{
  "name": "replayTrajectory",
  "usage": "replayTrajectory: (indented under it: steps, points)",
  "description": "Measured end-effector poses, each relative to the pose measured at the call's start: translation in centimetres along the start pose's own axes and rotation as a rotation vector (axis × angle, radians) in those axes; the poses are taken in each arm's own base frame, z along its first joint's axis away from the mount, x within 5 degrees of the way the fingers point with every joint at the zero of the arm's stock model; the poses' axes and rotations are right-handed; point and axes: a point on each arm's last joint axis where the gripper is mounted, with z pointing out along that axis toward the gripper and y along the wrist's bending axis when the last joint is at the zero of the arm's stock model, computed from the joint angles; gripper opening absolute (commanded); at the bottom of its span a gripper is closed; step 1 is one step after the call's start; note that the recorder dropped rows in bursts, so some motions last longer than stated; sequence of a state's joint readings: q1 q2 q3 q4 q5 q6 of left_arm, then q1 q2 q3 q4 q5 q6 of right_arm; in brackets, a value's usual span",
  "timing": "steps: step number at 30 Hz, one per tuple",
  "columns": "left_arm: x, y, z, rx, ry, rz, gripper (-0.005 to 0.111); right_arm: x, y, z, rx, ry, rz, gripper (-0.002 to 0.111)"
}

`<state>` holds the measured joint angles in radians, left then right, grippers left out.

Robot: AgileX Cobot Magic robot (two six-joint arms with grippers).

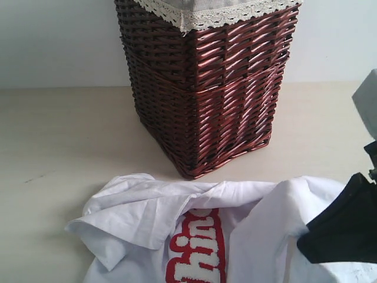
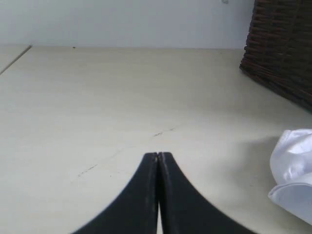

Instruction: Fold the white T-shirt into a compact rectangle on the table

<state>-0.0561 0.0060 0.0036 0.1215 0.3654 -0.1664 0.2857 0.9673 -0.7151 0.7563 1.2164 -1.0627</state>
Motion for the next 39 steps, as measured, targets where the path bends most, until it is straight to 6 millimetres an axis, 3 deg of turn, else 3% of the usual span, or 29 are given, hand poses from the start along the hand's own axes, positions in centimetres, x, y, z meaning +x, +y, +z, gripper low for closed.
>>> replayTrajectory:
  steps: [5,13,21,26,30,33,36,39]
  points:
    - [0.0,0.0,0.0,0.0,0.0,0.0,0.0,0.1,1.4,1.1,-0.071,0.051,0.03,0.0]
    - [0.0,0.0,0.0,0.0,0.0,0.0,0.0,4.4,2.2,3.9,-0.127,0.286,-0.006,0.001]
    - [0.0,0.0,0.0,0.0,0.0,0.0,0.0,4.7,2.2,4.0,-0.124,0.308,-0.008,0.042]
    - [0.0,0.0,0.0,0.0,0.0,0.0,0.0,4.5,2.2,3.9,-0.115,0.302,0.036,0.045]
    - [0.0,0.0,0.0,0.0,0.0,0.0,0.0,2.8,2.0,2.6,-0.051,0.263,0.022,0.045]
    - [0.0,0.0,0.0,0.0,0.0,0.0,0.0,1.0,2.0,0.4,0.062,0.222,-0.071,0.045]
    - [0.0,0.0,0.0,0.0,0.0,0.0,0.0,0.2,1.7,-2.2,0.242,0.246,-0.186,0.045]
    - [0.0,0.0,0.0,0.0,0.0,0.0,0.0,0.6,0.1,-4.3,0.513,0.349,-0.225,0.045]
